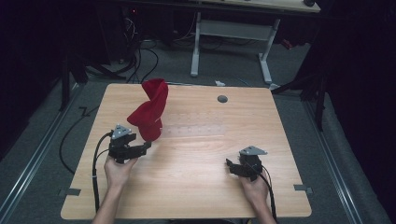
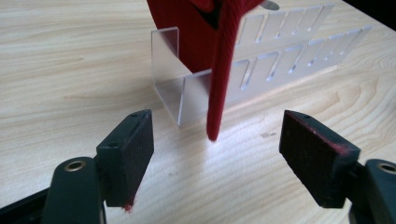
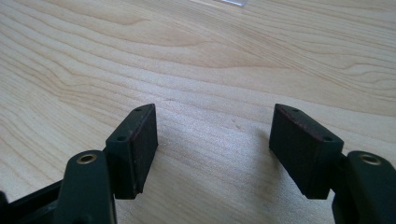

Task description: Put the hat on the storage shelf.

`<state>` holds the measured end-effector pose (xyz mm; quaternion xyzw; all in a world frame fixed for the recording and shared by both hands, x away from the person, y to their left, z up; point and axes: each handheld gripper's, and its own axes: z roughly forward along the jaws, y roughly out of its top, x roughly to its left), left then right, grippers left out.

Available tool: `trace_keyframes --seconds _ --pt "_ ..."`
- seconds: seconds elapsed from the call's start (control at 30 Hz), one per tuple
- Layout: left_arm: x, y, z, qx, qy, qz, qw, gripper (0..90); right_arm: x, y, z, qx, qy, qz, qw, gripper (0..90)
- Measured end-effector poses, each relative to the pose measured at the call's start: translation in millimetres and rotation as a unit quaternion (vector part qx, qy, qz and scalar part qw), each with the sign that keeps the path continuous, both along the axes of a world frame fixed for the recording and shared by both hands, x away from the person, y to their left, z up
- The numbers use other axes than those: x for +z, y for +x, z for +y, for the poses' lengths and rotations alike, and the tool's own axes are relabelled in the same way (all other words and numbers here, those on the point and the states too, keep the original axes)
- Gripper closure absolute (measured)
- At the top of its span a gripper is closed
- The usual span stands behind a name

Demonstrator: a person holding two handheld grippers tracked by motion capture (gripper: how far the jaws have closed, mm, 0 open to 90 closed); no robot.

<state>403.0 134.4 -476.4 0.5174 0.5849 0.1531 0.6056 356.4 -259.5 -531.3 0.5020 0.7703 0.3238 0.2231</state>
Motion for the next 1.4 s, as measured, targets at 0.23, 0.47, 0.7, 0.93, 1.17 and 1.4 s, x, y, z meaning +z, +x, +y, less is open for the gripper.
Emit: trace_keyframes --seconds 0.23,0.47,0.7,0.93,1.17,1.4 --pt "-4.5 -10.2 8.2 0.009 0.002 0.009 0.9999 27.2 0.0 -0.1 0.0 0.0 0.0 0.0 1.0 32.6" --pt "-7.3 -20.0 11.2 0.008 -0.005 0.012 0.9999 27.1 0.0 -0.1 0.0 0.0 0.0 0.0 1.0 32.5" --pt "-11.2 -33.1 9.0 -0.005 -0.015 0.014 0.9998 26.8 0.0 -0.8 0.0 0.001 0.0 0.0 1.0 32.3" --pt "-12.2 -40.9 0.7 -0.023 -0.021 0.011 0.9994 26.7 0.0 -1.2 0.0 0.001 0.0 0.001 1.0 32.3" --pt "-12.1 -45.8 -5.6 -0.038 -0.019 0.007 0.9991 26.9 0.0 -1.4 0.2 0.001 0.0 0.001 1.0 32.3" --pt "-14.8 -50.7 -14.3 -0.051 -0.023 0.009 0.9984 27.8 0.0 -1.4 0.1 0.001 0.0 0.001 1.0 32.3"
